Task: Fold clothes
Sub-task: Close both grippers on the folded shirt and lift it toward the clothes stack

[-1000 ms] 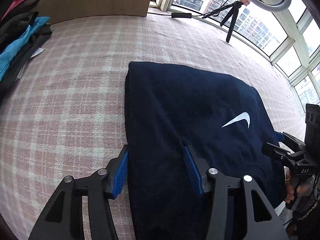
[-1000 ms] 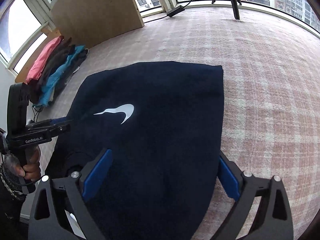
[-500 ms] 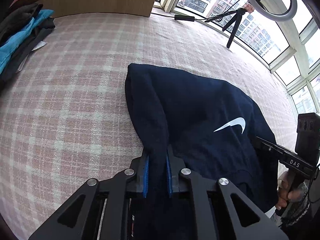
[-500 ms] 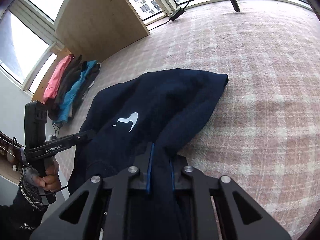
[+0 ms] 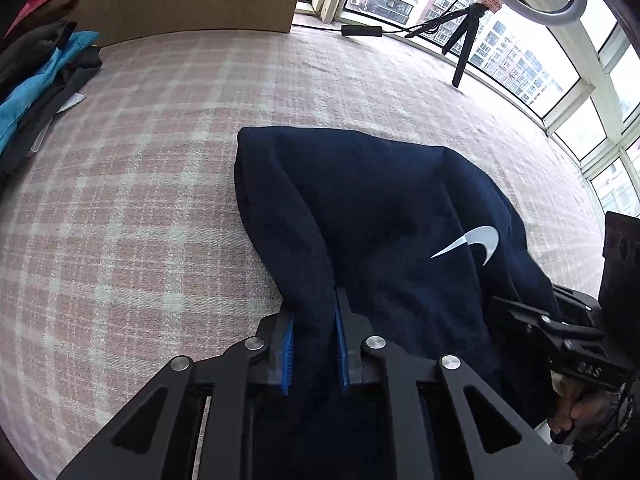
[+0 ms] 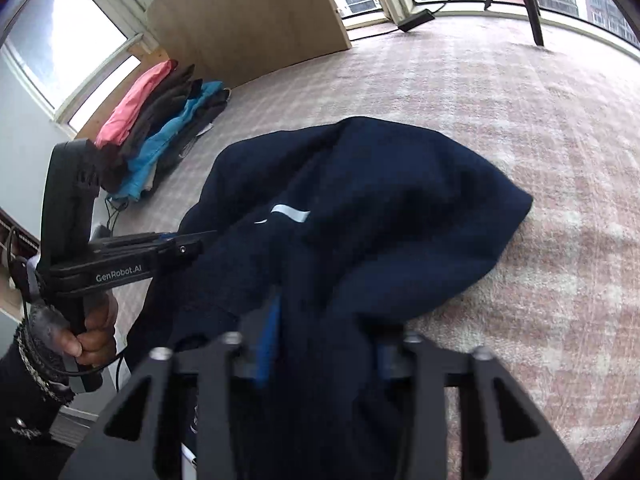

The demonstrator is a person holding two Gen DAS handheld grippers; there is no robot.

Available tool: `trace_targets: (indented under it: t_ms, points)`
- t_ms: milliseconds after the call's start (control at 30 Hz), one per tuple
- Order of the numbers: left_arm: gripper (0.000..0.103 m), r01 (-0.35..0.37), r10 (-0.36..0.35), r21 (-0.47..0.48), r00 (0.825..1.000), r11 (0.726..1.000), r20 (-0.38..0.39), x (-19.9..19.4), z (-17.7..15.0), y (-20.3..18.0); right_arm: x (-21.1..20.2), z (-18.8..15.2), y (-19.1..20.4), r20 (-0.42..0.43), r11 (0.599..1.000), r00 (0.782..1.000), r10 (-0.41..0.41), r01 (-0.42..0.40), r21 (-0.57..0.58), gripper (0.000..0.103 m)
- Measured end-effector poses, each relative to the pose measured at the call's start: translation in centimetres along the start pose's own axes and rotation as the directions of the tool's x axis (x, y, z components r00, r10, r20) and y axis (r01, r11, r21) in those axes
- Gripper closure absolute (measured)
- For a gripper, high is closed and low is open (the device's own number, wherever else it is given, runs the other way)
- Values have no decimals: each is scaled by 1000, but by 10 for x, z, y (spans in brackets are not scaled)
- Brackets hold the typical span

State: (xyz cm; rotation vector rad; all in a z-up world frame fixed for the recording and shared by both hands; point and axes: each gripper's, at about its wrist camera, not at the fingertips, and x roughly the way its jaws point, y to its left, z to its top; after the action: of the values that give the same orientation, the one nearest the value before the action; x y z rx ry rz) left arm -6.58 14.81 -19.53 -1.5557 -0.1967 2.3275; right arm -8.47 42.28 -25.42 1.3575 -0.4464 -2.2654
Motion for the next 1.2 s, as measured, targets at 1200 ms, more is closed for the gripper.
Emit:
trace_targets:
  t_ms: [1200]
  points:
    - [91,-87,6,134,857,987,516,-354,135,306,66,219,473,255,866,928,273,-121,-486,83]
